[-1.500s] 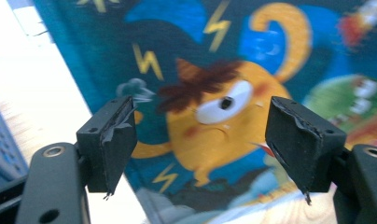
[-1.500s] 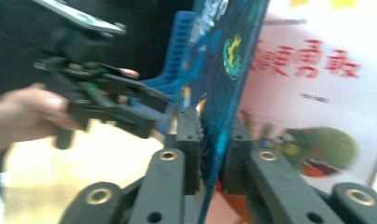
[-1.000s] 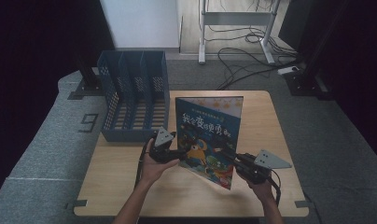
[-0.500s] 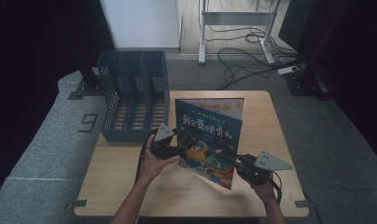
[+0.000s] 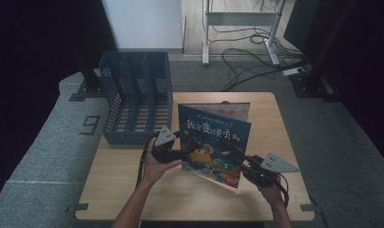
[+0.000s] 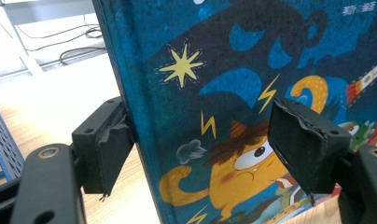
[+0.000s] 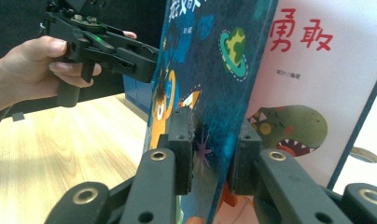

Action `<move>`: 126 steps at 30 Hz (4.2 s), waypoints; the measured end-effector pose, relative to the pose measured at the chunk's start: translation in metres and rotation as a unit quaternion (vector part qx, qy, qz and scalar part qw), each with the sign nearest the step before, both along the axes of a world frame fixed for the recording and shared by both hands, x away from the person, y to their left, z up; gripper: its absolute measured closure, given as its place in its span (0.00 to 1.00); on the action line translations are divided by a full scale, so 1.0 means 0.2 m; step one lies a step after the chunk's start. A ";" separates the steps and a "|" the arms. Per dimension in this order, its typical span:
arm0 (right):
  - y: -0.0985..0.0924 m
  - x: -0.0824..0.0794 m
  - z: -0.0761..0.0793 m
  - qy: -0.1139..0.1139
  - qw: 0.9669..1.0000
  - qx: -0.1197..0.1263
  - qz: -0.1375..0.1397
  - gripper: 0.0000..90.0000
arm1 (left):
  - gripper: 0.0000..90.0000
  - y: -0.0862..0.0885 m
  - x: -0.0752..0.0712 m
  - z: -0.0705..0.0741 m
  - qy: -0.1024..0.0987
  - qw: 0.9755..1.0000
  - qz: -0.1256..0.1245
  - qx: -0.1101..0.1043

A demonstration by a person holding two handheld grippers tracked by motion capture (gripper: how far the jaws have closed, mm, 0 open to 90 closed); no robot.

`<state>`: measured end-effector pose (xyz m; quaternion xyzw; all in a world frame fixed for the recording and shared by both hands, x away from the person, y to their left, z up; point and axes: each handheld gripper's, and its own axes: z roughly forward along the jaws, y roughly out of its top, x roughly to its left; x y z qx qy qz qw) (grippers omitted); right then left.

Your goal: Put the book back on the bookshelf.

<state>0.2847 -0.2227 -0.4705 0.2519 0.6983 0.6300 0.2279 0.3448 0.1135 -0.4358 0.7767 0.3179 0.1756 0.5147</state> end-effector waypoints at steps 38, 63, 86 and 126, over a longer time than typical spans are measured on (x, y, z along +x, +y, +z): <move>-0.03 0.08 -0.10 0.037 0.997 0.008 -0.061 0.64 | 0.35 0.02 -0.10 0.02 -0.040 0.999 -0.032 -0.018; -0.07 0.10 -0.12 0.042 0.996 0.021 -0.082 0.56 | 0.51 -0.02 -0.12 0.03 -0.060 0.997 -0.040 -0.028; -0.07 0.10 -0.13 0.025 0.995 -0.002 -0.099 0.47 | 0.70 -0.03 -0.16 0.04 -0.080 0.995 -0.048 -0.033; -0.02 0.12 -0.15 0.030 0.994 -0.006 -0.103 0.44 | 0.67 -0.05 -0.21 0.08 -0.111 0.991 -0.055 -0.040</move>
